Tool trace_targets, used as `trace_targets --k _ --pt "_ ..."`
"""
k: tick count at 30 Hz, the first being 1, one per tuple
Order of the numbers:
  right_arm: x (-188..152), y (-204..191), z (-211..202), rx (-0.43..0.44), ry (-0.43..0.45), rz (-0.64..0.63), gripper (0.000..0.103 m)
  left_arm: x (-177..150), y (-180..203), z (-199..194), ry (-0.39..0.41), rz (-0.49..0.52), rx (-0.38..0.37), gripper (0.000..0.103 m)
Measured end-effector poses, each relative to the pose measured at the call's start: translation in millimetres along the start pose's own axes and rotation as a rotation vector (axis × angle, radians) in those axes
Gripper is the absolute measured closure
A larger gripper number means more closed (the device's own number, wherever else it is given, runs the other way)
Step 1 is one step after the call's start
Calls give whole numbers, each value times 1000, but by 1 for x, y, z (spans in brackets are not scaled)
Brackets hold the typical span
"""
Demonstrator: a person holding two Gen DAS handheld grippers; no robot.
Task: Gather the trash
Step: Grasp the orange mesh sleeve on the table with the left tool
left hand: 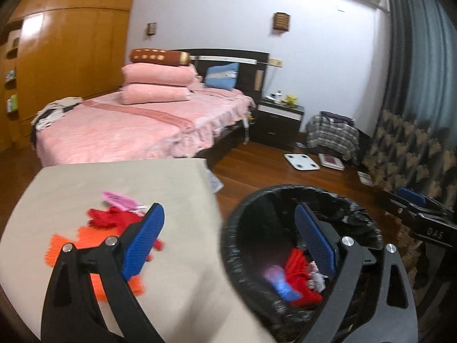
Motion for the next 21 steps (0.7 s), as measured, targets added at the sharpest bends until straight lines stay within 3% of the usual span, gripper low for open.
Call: trace_targets --k 21 --pt "28 -155 49 189 16 -126 6 23 -164 -47 69 -96 281 13"
Point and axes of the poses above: each gripper's, at about its wrist camera, not at the fingertips, and z roughly the way its jaws point, y to its right, x to its top, the point moved 10 cm from there along z, roughly the way its jaws point, and after that the axes turned 11 degrees about -z, right-handed, at the moved point
